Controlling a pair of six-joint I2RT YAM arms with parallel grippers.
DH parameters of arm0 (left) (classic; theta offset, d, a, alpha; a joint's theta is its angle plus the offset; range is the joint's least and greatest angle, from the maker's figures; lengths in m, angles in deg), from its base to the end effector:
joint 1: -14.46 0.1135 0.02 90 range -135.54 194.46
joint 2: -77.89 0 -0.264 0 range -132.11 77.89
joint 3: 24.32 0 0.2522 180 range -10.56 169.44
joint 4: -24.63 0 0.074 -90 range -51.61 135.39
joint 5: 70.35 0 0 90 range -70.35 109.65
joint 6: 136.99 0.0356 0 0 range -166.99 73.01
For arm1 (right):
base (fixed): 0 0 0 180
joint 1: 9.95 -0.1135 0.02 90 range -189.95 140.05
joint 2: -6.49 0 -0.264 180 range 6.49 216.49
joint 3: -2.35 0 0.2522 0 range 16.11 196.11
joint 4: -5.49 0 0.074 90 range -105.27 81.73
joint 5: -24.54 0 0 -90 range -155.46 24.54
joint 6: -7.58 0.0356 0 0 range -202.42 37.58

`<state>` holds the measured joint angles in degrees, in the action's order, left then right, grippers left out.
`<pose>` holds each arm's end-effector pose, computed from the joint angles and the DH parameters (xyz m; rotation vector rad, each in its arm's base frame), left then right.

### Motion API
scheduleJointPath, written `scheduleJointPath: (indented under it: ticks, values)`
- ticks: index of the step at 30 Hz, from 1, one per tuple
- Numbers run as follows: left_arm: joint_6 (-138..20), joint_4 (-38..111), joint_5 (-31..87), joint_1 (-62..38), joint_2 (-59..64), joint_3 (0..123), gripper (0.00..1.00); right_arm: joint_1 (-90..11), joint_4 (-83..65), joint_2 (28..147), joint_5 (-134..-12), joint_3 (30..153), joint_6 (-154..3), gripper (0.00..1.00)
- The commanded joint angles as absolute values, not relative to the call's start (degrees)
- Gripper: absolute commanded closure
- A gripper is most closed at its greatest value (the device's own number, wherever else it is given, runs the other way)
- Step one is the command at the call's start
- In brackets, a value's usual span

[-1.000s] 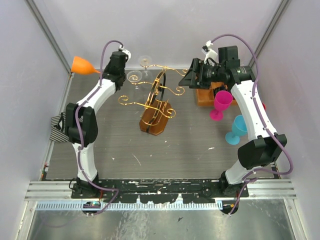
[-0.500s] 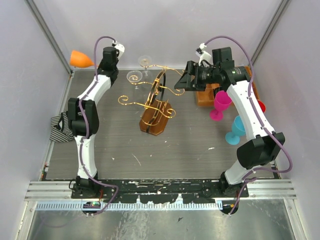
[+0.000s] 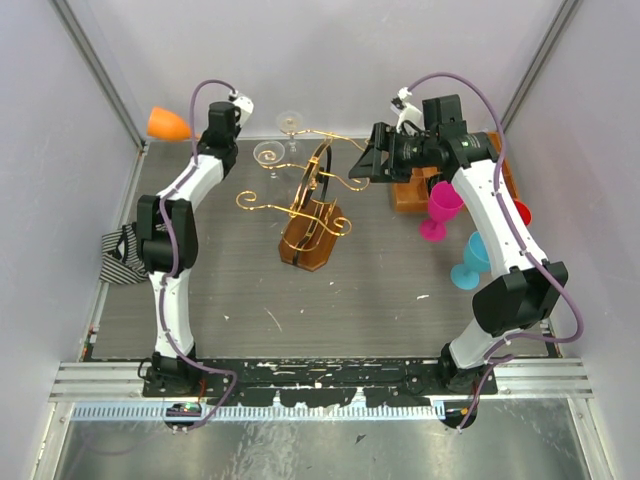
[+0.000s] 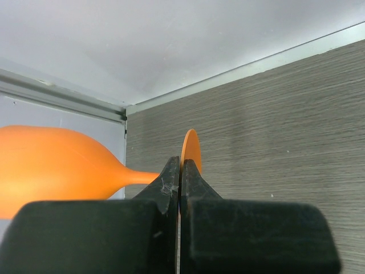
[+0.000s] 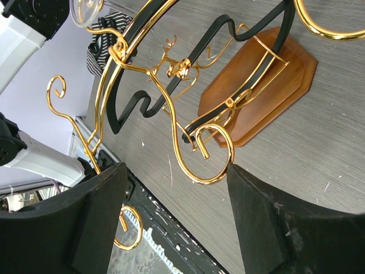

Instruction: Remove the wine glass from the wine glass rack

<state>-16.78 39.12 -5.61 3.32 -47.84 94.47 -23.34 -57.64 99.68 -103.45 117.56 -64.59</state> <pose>0.5164 -0.0862 0.2585 0.4076 1.9193 0.6477 0.3309 0.1013 0.4045 -0.2691 2.3004 1.0385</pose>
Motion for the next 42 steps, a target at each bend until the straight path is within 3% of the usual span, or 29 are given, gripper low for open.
scheduleJointPath:
  ticks: [1, 6, 11, 24, 35, 42]
  values:
    - [-14.6, 36.1, -5.7, 2.3, -45.6, 94.1, 1.00, -23.4, -56.2, 98.3, -103.9, 117.5, -65.7, 0.24]
    - [-3.8, 21.3, -8.1, -1.3, -45.6, 83.7, 1.00, -23.6, -55.9, 99.0, -104.2, 117.2, -65.6, 0.24]
    - [-4.2, 18.6, -10.9, -1.5, -48.3, 82.3, 1.00, -23.8, -56.0, 98.6, -103.6, 116.9, -65.8, 0.24]
    - [-11.4, 23.8, -13.4, 1.4, -54.3, 88.4, 1.00, -24.6, -56.5, 101.0, -103.6, 118.2, -66.1, 0.24]
    - [-11.9, 19.4, -15.0, 2.0, -56.0, 82.0, 1.00, -24.8, -57.0, 102.0, -103.3, 119.0, -66.2, 0.24]
    - [-11.6, 23.6, -18.6, 1.5, -58.1, 84.6, 1.00, -24.7, -57.1, 102.3, -103.2, 119.0, -66.2, 0.24]
